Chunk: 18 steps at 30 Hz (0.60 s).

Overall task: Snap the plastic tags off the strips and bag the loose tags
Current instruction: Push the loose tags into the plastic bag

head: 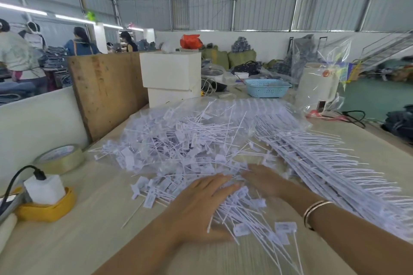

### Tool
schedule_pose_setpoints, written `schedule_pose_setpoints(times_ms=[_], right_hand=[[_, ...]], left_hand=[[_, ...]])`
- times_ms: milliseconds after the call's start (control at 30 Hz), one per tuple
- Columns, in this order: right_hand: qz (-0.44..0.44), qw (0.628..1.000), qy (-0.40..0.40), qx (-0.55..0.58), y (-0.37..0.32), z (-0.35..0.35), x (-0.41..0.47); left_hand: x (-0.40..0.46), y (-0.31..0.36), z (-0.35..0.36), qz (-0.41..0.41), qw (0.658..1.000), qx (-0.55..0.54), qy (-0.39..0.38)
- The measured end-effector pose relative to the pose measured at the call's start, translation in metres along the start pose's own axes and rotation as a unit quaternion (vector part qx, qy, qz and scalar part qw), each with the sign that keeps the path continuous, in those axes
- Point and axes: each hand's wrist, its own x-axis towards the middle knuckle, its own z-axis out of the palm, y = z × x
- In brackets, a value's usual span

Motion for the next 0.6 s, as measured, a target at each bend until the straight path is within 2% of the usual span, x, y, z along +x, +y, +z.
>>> schedule_pose_setpoints(times_ms=[67,133,200,267,300,333,433,567,600], right_hand=[[-0.023,0.999,-0.031,0.005,-0.011,0.004,-0.003],[-0.032,0.996,-0.060,-0.052,-0.013,-0.006,-0.006],[-0.047,0.991,0.050,-0.115,-0.010,-0.024,-0.002],[-0.032,0.981,0.169,-0.090,-0.003,-0.043,0.013],[-0.019,0.975,0.204,-0.088,0.002,-0.048,0.024],[-0.004,0.974,0.201,-0.106,0.005,-0.053,0.035],[0.037,0.981,0.127,-0.145,0.015,-0.052,0.065],[0.012,0.974,0.047,-0.220,0.013,-0.035,0.080],[-0.004,0.969,0.050,-0.242,0.011,-0.029,0.079]], left_hand=[[0.009,0.003,0.004,-0.006,1.000,0.004,0.012],[0.015,0.006,0.006,-0.017,1.000,0.017,0.020],[0.017,0.009,0.007,-0.028,0.998,0.040,0.029],[0.016,0.011,0.006,-0.046,0.997,0.056,0.026],[0.016,0.011,0.004,-0.050,0.997,0.059,0.022],[0.015,0.012,0.002,-0.053,0.997,0.058,0.020],[0.014,0.013,-0.001,-0.051,0.997,0.047,0.033],[0.018,0.016,-0.006,-0.075,0.996,0.043,0.031],[0.021,0.016,-0.007,-0.083,0.995,0.052,0.026]])
